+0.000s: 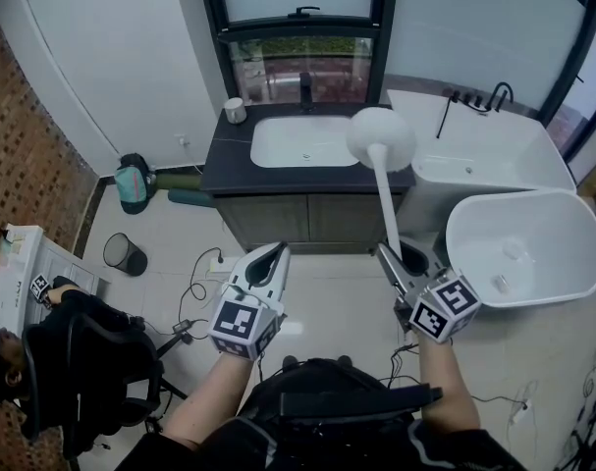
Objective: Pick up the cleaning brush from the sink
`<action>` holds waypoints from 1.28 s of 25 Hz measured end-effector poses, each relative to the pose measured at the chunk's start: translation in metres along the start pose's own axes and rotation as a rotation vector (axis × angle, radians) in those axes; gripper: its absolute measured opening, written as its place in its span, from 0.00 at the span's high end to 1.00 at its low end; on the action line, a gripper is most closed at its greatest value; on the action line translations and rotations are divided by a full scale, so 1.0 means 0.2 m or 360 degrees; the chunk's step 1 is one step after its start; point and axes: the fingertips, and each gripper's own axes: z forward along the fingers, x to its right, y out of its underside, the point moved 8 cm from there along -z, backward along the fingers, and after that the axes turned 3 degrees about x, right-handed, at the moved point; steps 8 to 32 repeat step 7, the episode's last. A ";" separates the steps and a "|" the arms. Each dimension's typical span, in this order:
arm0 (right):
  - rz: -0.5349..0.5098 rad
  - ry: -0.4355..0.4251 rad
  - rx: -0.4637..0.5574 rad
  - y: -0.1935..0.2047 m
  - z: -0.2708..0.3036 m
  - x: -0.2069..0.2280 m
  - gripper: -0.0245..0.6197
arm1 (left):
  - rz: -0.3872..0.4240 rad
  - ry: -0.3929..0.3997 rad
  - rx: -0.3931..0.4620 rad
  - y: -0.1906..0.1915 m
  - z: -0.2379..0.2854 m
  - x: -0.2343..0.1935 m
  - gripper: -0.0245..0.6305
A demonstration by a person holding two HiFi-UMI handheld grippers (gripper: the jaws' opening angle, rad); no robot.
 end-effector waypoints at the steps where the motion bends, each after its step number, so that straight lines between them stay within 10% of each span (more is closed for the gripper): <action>1: -0.0003 0.0001 0.0001 0.00 0.00 0.00 0.87 | -0.0005 -0.0001 0.0002 0.00 0.00 0.00 0.98; 32: -0.0001 0.0006 0.0008 0.00 -0.01 0.02 0.87 | -0.0011 -0.0001 0.0000 0.00 0.01 0.02 0.98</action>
